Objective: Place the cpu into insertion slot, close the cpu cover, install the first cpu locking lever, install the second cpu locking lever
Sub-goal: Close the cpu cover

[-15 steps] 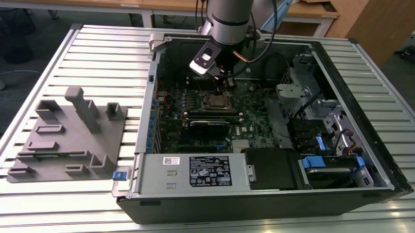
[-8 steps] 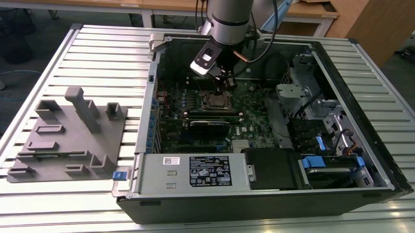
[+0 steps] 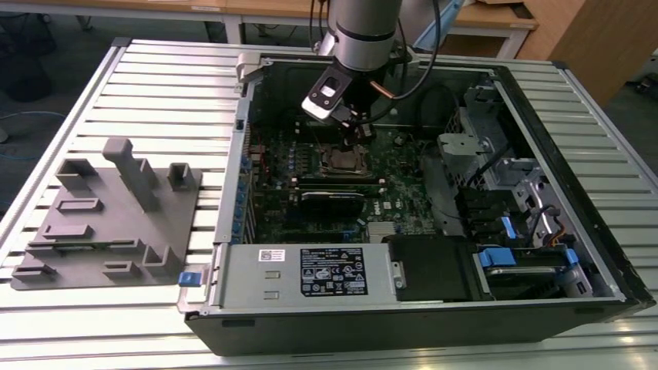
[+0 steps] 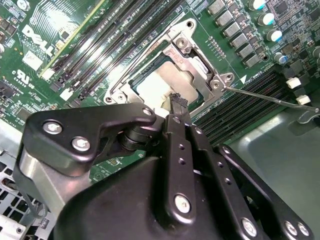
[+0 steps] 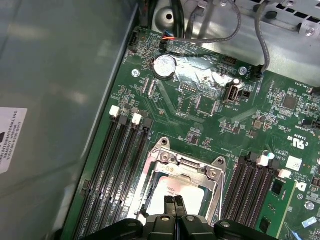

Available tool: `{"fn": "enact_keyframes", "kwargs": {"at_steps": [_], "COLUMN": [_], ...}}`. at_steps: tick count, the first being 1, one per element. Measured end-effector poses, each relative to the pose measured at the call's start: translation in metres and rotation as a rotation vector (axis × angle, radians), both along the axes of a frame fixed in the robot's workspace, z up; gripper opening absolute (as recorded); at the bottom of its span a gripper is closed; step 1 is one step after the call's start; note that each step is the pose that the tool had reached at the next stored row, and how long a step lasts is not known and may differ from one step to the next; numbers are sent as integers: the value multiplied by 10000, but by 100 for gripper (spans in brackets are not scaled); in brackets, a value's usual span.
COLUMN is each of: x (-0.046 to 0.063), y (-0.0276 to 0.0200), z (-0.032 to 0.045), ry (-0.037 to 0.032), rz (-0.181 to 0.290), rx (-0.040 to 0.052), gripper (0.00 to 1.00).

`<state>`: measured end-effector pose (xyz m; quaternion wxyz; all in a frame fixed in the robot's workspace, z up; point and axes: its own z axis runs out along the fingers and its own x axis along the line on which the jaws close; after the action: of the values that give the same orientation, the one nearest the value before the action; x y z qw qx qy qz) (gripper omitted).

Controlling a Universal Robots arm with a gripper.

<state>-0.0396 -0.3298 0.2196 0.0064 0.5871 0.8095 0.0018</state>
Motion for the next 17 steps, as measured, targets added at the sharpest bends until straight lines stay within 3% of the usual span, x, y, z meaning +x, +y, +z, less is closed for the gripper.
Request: {"fn": "enact_keyframes", "kwargs": {"at_steps": [12,17], "x": [0,0], "y": [0,0], "z": [0,0], "ry": [0,0], "rz": [36,442], "rx": [1,0], "gripper": [11,11]}}
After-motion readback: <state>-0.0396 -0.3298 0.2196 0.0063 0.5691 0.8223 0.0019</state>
